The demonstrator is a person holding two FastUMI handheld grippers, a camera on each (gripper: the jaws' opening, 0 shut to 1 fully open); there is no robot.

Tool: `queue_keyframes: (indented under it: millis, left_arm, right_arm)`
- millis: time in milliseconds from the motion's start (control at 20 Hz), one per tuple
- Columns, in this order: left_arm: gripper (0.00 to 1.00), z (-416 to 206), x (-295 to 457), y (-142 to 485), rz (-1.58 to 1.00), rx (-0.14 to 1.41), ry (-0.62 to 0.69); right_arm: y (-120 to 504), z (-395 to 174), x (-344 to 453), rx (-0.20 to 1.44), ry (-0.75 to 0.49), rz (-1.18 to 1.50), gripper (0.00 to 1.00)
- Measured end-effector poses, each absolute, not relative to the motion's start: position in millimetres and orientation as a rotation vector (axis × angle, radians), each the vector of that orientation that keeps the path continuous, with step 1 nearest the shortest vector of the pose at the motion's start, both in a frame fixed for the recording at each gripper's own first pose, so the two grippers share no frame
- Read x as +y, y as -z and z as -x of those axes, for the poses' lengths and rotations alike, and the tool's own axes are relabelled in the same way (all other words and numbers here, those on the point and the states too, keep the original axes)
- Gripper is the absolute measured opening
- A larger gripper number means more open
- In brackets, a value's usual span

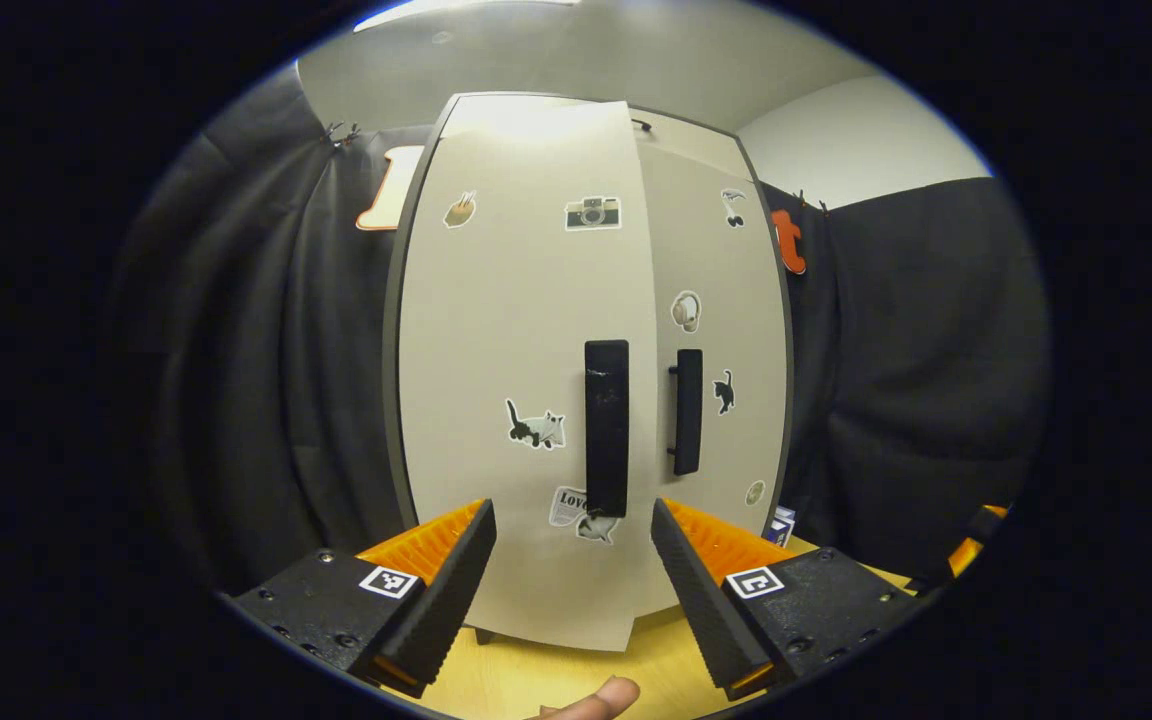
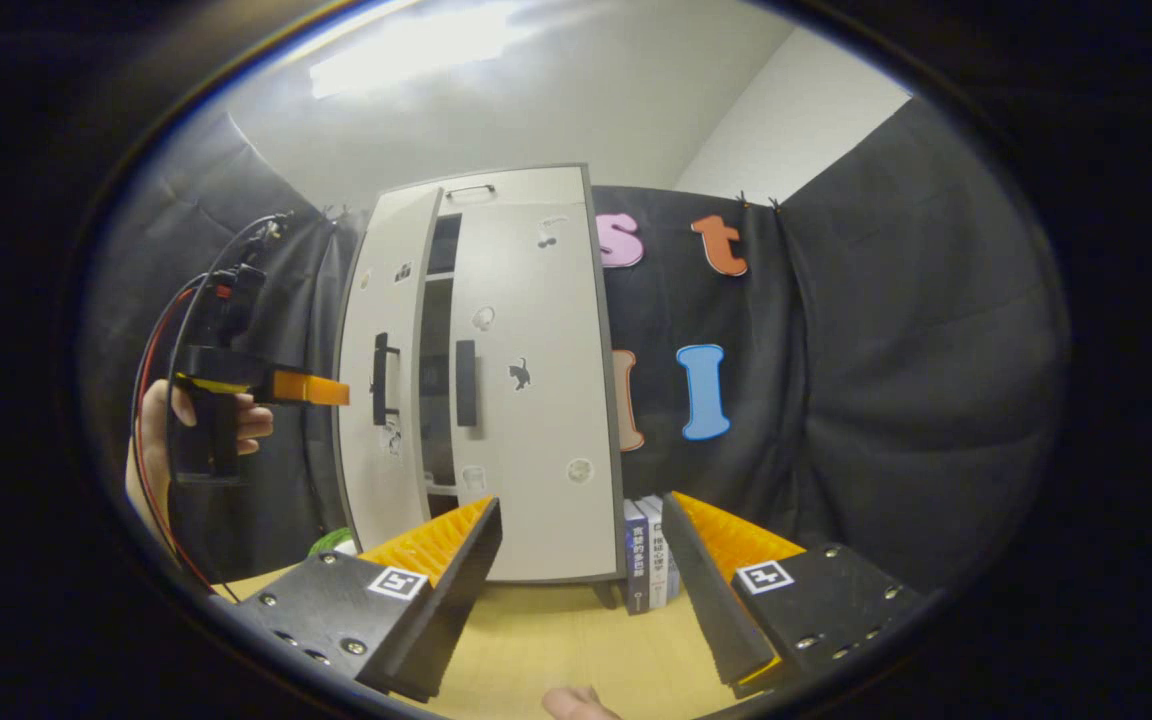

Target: Grab one shoe with the right hand and put it into the shoe cabinet, grab the other shoe with the left hand and put it into the shoe cabinet; then close the right door with the right hand and the left door with the left hand.

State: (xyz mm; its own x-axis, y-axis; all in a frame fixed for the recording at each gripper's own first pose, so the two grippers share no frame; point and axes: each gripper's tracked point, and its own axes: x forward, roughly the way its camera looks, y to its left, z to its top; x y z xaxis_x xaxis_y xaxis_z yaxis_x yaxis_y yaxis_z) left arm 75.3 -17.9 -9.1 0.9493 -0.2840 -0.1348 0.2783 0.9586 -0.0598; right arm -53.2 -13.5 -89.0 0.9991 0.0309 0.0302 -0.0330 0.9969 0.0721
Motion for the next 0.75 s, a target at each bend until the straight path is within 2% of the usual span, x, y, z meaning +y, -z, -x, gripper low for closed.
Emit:
queue_keyframes:
  millis: [50, 200, 250, 300, 400, 450, 500, 750]
  left_arm:
    - [0.96, -70, -16, 10, 0.037, 0.146, 0.276]
    - [0.96, -50, -8, 12, 0.028, 0.146, 0.235]
    - [0.93, -42, -6, 14, 0.032, 0.142, 0.228]
    - [0.96, -35, -6, 14, 0.037, 0.138, 0.23]
    - [0.96, -22, -5, 14, 0.04, 0.131, 0.238]
    - [0.93, -17, -4, 13, 0.038, 0.125, 0.239]
    - [0.96, -12, -2, 12, 0.034, 0.121, 0.235]
    - [0.96, 13, 6, -2, 0.038, 0.078, 0.22]
  right_arm:
    - [88, 52, -12, -0.028, -0.036, -0.07, 0.96]
    - [86, 47, -9, -0.016, -0.035, -0.067, 0.96]
    - [86, 43, -8, -0.008, -0.036, -0.066, 0.96]
    - [85, 42, -6, -0.003, -0.04, -0.062, 0.96]
    - [80, 38, -2, -0.002, -0.048, -0.048, 0.96]
    - [78, 37, 0, -0.003, -0.051, -0.039, 0.96]
    - [76, 35, 1, -0.002, -0.052, -0.031, 0.96]
    - [55, 30, 9, -0.021, -0.062, -0.011, 0.96]
